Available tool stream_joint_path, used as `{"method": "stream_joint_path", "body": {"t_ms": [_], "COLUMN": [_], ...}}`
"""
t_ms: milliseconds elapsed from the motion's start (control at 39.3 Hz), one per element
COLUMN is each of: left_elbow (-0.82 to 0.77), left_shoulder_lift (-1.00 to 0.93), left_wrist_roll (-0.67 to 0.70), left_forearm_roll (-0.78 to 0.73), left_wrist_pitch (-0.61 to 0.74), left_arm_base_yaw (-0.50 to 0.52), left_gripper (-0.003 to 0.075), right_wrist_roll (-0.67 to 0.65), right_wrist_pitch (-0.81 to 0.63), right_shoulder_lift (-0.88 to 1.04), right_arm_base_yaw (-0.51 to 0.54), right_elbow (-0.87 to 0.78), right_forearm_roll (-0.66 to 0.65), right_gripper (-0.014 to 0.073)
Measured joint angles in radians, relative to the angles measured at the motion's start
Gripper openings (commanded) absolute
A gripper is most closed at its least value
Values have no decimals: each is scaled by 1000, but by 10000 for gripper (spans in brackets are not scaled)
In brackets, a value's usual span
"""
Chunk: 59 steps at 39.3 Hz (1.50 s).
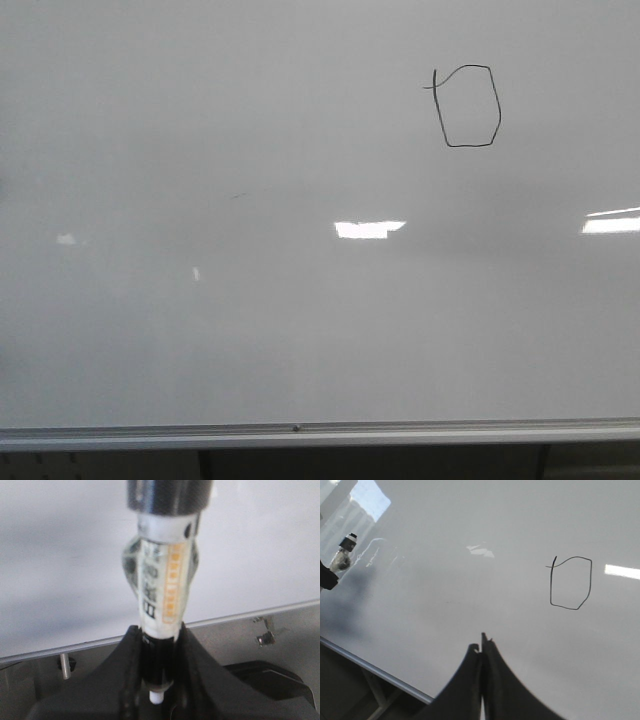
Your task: Write number 0 on whiteboard
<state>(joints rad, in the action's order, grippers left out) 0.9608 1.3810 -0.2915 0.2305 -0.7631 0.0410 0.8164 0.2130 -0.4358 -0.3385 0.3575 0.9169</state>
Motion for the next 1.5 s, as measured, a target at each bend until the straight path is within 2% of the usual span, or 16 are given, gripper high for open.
{"method": "stream_joint_path", "body": {"t_ms": [102,203,407,814,966,1169,1271,1347,1500], "left_elbow": [0,0,41,151,158,158,158,158,158], "left_shoulder_lift": [0,36,156,316,325,329,329,329,309], "left_wrist_roll": [0,2,2,2,2,2,2,2,4], "left_forearm_roll": [-4,-1,10,24,27,28,28,28,19], "left_wrist_pitch": [22,58,126,147,147,151,146,141,141], "left_arm_base_yaw": [90,113,74,40,41,41,41,41,41], "left_gripper": [-19,-19,-20,-6,121,426,541,573,568], "right_wrist_roll": [0,0,1,1,1,2,2,2,2], "right_wrist_pitch": [-6,-6,-6,2,2,4,4,4,4], "right_shoulder_lift": [27,28,28,28,28,28,28,28,28], "right_arm_base_yaw": [0,0,0,0,0,0,0,0,0], "right_elbow": [-11,-12,-12,-14,-23,-24,-24,-24,-24], "right_forearm_roll": [4,4,4,4,4,4,4,4,4], "right_gripper": [-68,-68,-68,-68,-68,-68,-68,-68,-68]}}
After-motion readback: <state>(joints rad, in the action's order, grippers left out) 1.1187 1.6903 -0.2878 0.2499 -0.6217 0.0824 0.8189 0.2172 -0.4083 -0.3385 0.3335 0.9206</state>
